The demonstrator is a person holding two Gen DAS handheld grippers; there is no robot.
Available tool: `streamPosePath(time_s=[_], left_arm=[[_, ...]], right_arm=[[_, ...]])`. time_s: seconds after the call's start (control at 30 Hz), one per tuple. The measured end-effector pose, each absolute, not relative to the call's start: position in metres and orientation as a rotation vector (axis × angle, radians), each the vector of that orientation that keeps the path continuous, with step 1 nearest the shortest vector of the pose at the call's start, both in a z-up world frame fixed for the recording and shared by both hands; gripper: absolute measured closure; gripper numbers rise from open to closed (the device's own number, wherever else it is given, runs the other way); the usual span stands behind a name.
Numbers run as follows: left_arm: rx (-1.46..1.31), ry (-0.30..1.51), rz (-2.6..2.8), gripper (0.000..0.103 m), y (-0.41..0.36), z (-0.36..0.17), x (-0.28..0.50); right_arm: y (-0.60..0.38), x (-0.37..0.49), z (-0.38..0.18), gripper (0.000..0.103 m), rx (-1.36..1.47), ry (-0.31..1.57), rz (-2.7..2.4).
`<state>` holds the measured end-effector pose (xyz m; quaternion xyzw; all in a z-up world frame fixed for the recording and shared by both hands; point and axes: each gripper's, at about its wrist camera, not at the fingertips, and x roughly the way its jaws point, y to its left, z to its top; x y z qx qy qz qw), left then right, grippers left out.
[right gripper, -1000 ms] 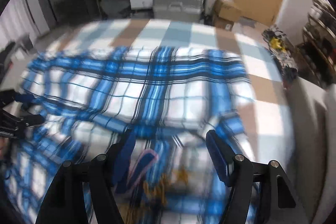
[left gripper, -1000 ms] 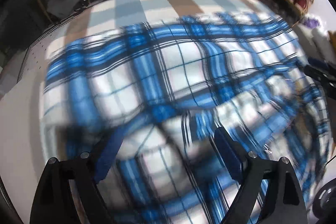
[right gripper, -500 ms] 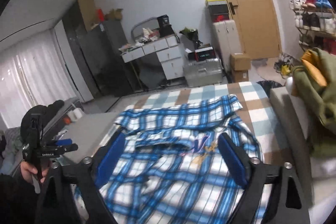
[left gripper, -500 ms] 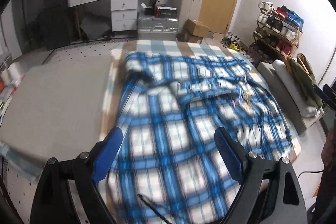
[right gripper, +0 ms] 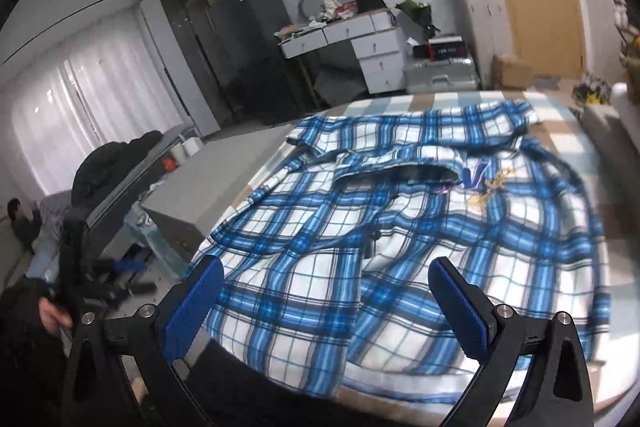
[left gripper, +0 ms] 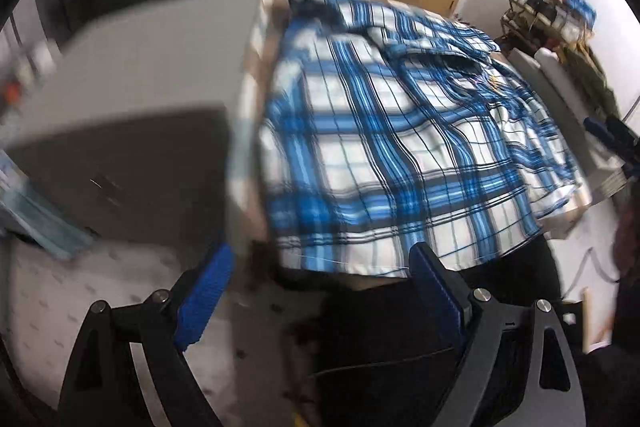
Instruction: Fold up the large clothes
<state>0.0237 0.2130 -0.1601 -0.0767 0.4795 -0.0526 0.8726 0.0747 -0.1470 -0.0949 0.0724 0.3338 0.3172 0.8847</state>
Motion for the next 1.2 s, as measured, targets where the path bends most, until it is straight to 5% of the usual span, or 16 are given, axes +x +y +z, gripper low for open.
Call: streamPosePath(time_s=[0.23,0.37,0.47,0.57,0.63,0.67,0.7,0.73,1.13,1.2], left_arm=[[-0.270,1.007,-0.176,0.021,0.207,-0.185,0.074],[-0.239,1.016,-0.189,0.046,0.199,-0.186,0.088],[-0.223,1.026,-0.172,0.073,0.196,-0.193,0.090],[-0.250,1.025,-0.166,0.084,0.200,-0.196,0.088],[-0.281,1.038,-0.159,0.093,0.203,-0.198,0.090],[-0.282,1.043,-0.157,0.095,0.206,-0.198,0.087],[-0.278,1.047,-0.143,0.097,0.206,-0.198,0.087],[-0.274,1.052,-0.132,0.097,0.207,-0.198,0.085],[-0.285,1.022,-0.042,0.097,0.231,-0.181,0.068],[-0.357,1.028,-0.077,0.085,0.236,-0.183,0.070]], right_arm=[[-0.143,0.081,-0.112,0.000,0.135,0.769,0.657],[-0.125,0.082,-0.144,0.001,0.094,0.853,0.687],[-0.106,0.086,-0.168,0.023,0.046,0.908,0.719],[-0.087,0.093,-0.187,0.030,-0.027,0.946,0.669],[-0.078,0.096,-0.196,0.052,-0.053,0.951,0.651],[-0.076,0.094,-0.194,0.059,-0.053,0.938,0.663],[-0.073,0.094,-0.194,0.085,-0.045,0.947,0.696],[-0.072,0.092,-0.193,0.101,-0.047,0.944,0.705],[-0.115,0.078,-0.171,0.101,-0.019,0.863,0.591],[-0.116,0.076,-0.172,0.101,-0.025,0.863,0.595]])
